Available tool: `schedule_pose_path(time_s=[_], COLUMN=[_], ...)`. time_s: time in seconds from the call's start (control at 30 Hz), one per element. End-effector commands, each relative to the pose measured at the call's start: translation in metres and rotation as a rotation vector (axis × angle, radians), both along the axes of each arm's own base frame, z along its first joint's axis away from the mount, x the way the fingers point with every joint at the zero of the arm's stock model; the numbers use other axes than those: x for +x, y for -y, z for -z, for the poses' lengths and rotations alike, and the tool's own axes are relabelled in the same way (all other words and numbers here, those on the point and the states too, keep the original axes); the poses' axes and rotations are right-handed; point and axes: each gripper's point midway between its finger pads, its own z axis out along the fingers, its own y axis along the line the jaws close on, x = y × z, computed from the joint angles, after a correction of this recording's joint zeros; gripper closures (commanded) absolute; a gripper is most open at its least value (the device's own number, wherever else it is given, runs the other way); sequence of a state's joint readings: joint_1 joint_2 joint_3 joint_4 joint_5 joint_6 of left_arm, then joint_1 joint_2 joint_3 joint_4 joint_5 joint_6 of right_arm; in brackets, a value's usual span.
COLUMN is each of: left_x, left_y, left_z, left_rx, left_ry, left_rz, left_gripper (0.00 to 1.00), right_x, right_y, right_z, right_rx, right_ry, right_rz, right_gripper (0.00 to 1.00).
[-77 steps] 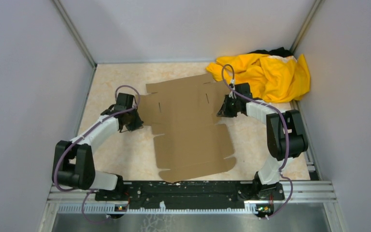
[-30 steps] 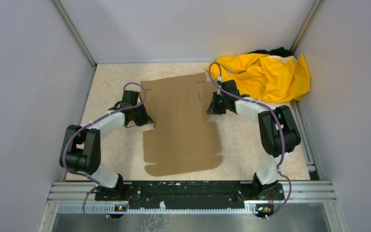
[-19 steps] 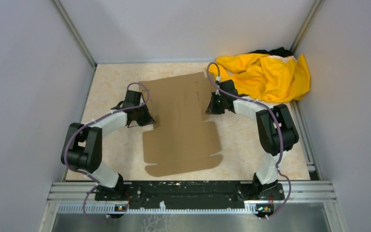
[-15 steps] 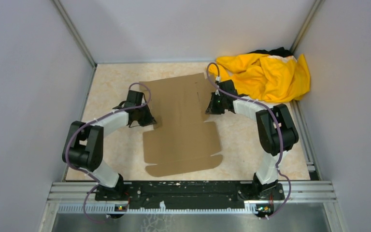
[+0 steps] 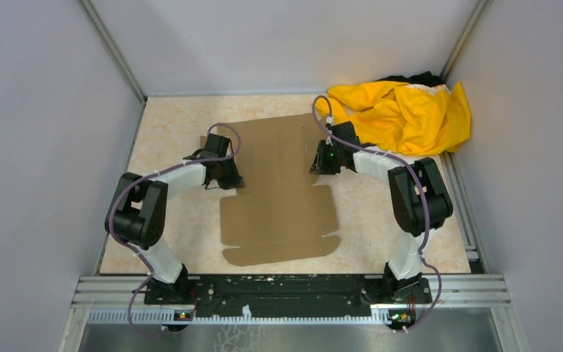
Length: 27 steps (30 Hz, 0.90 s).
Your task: Fold the paper box
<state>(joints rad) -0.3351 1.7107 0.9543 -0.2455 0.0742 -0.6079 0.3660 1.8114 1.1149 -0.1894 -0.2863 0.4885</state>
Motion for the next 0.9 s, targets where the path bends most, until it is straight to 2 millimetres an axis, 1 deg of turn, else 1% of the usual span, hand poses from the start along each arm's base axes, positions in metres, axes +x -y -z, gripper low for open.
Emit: schedule_pose_path(time_s=[0.0, 0.2, 0.3, 0.37, 0.47, 0.57, 0.7, 0.87], left_x=[-0.021, -0.022, -0.023, -0.023, -0.023, -0.024, -0.023, -0.023], left_y=[-0.005, -0.005, -0.005, -0.004, -0.003, -0.002, -0.001, 0.001], left_z=[0.03, 0.032, 0.033, 0.032, 0.033, 0.032, 0.033, 0.035], left_rx=[0.087, 0.108, 0.111, 0.111, 0.112, 0.112, 0.112, 0.112], left_ry=[-0.096, -0.1, -0.103, -0.103, -0.104, -0.104, -0.103, -0.106], left_rz=[0.025, 0.03, 0.032, 0.034, 0.037, 0.039, 0.041, 0.043], left_gripper=[0.86, 0.86, 0.86, 0.87, 0.87, 0.87, 0.87, 0.87], right_x=[0.001, 0.0, 0.0, 0.0, -0.001, -0.004, -0.007, -0.009], right_y=[-0.012, -0.008, -0.006, -0.006, -0.008, -0.009, -0.01, -0.014], right_z=[-0.029, -0.045, -0.053, -0.054, -0.054, -0.049, -0.042, -0.039], right_rx=[0.027, 0.047, 0.074, 0.078, 0.086, 0.093, 0.096, 0.119], right_ry=[0.067, 0.104, 0.123, 0.125, 0.124, 0.114, 0.099, 0.092], right_rz=[-0.052, -0.053, -0.052, -0.056, -0.068, -0.076, -0.082, -0.094], right_gripper=[0.69, 0.6, 0.59, 0.63, 0.73, 0.8, 0.85, 0.85])
